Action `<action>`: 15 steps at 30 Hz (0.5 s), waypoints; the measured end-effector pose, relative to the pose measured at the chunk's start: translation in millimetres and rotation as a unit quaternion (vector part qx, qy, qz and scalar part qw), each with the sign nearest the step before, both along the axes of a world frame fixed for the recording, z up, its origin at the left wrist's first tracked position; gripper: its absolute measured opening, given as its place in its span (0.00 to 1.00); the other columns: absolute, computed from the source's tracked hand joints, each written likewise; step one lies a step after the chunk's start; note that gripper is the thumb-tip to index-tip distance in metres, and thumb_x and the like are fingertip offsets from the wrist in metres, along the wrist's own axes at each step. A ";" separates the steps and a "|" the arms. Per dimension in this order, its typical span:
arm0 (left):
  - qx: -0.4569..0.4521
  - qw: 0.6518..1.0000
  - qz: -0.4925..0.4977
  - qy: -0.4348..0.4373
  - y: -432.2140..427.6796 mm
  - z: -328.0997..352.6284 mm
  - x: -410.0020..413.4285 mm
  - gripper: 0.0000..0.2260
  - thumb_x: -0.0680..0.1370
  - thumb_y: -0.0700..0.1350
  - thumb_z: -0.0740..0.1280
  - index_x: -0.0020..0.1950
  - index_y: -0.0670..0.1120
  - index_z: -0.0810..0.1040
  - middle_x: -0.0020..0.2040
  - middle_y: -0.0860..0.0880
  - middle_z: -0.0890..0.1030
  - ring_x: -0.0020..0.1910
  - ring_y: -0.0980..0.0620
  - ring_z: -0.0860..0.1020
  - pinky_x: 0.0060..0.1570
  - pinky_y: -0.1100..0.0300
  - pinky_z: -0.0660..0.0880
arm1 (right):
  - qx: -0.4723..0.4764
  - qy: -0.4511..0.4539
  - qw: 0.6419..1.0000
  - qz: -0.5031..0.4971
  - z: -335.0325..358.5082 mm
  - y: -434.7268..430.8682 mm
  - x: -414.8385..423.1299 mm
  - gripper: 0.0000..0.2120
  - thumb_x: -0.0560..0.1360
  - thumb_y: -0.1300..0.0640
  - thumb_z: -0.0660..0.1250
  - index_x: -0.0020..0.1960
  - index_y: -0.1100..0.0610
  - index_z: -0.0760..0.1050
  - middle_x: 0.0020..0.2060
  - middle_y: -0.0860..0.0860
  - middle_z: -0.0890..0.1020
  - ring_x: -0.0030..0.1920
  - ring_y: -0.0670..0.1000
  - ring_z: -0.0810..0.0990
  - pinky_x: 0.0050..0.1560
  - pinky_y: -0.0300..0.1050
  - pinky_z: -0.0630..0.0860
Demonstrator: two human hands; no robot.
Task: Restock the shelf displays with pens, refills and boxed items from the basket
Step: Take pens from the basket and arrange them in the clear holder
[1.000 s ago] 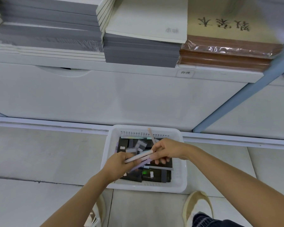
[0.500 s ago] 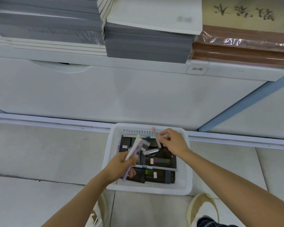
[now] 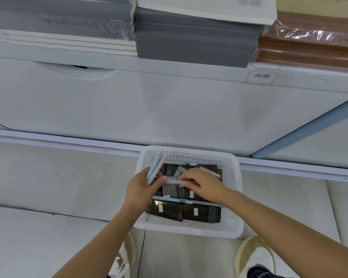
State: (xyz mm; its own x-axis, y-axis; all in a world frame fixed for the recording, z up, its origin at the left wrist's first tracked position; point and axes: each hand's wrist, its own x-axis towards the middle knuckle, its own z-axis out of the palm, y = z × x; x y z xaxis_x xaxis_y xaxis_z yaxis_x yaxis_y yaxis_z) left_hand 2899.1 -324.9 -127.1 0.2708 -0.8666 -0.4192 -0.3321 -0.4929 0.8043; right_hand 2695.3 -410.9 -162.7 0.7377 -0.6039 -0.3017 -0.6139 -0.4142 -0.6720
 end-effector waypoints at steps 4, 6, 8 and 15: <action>0.020 0.992 -0.100 -0.079 4.3 -0.7 -1.3 0.06 0.74 0.55 0.71 0.47 0.56 0.77 0.38 0.52 0.81 0.35 0.55 0.79 0.36 0.65 0.77 | 0.082 -0.028 0.996 -0.012 5.4 10.0 6.0 0.10 0.78 0.49 0.64 0.56 0.49 0.79 0.45 0.45 0.80 0.43 0.43 0.78 0.48 0.42 0.78; 0.034 0.987 -0.129 -0.095 8.2 -2.1 -0.7 0.06 0.73 0.56 0.72 0.42 0.58 0.76 0.36 0.52 0.81 0.34 0.55 0.79 0.36 0.63 0.78 | 0.130 -0.050 0.990 -0.019 12.0 13.5 8.7 0.11 0.77 0.48 0.67 0.56 0.51 0.81 0.43 0.42 0.80 0.41 0.40 0.78 0.43 0.35 0.75; 0.054 0.984 -0.142 -0.091 10.1 -3.4 2.2 0.08 0.72 0.56 0.73 0.41 0.57 0.76 0.34 0.52 0.80 0.32 0.56 0.79 0.35 0.64 0.78 | 0.197 -0.072 0.976 -0.052 20.5 14.0 9.5 0.11 0.75 0.49 0.70 0.55 0.51 0.80 0.40 0.42 0.82 0.39 0.38 0.78 0.42 0.32 0.74; 0.095 0.974 -0.138 0.152 17.4 13.1 5.5 0.15 0.71 0.55 0.72 0.46 0.45 0.80 0.28 0.52 0.78 0.26 0.56 0.75 0.30 0.64 0.75 | 0.351 -0.107 0.915 -0.167 37.9 18.6 15.7 0.12 0.79 0.52 0.65 0.56 0.60 0.76 0.33 0.48 0.83 0.24 0.42 0.70 0.24 0.30 0.65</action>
State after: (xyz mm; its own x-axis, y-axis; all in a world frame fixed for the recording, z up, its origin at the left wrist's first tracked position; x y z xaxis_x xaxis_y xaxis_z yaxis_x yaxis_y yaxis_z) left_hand 2904.6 -307.5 -114.0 -0.1229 -0.7879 -0.6035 -0.2347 -0.5678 0.7890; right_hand 2711.0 -392.2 -124.8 0.6349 -0.5192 -0.5721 -0.4515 0.3515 -0.8201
